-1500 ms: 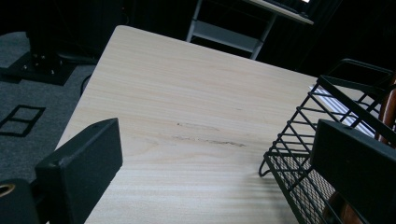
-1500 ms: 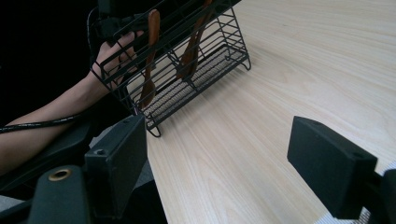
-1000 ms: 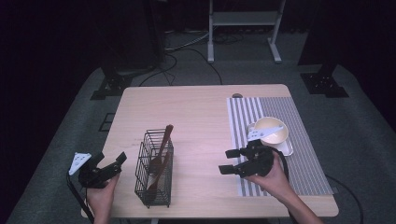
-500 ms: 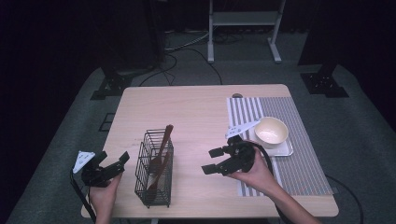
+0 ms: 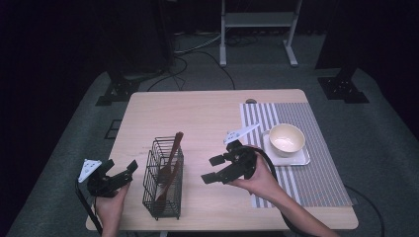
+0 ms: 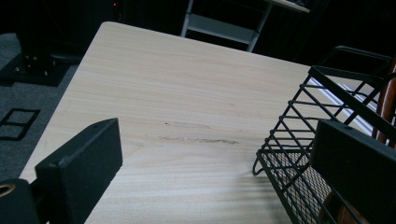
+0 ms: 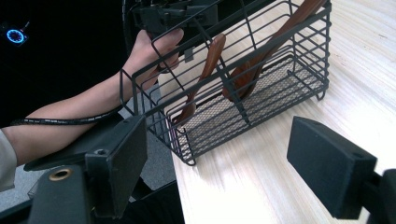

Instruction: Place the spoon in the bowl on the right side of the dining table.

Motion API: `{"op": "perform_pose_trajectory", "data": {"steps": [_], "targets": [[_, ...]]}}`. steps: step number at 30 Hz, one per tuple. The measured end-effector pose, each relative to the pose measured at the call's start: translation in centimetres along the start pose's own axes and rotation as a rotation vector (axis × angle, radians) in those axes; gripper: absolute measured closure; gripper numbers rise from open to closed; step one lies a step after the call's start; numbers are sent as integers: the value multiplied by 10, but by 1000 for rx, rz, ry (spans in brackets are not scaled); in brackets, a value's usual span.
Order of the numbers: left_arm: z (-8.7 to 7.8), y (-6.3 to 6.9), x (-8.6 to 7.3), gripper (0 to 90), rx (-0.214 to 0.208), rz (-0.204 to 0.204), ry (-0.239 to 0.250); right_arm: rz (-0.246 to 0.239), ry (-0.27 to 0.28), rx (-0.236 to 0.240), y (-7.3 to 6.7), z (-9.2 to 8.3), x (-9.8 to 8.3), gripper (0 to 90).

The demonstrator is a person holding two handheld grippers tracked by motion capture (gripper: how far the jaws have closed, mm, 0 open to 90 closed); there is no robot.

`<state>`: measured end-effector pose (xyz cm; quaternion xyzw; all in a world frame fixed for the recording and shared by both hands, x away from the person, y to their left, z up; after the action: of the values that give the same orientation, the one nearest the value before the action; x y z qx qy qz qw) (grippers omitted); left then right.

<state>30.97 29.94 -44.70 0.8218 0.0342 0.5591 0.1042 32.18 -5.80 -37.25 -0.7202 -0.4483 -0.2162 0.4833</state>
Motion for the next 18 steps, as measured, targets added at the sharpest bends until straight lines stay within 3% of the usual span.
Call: {"op": "perform_pose_trajectory", "data": {"steps": [18], "targets": [[0, -1, 0, 15, 4, -12, 2, -9, -35, 32, 1, 29, 24, 216]]}}
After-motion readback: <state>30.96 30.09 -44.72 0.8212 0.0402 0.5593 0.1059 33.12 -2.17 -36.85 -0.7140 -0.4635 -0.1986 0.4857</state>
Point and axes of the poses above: each handheld gripper's, and its own axes: z roughly forward along the jaws, x roughly out of its top, y roughly to its right, the point moved 4 cm from there along z, roughly forward along the jaws, and after that the axes turned 9 degrees about x, right-handed, at the moved point
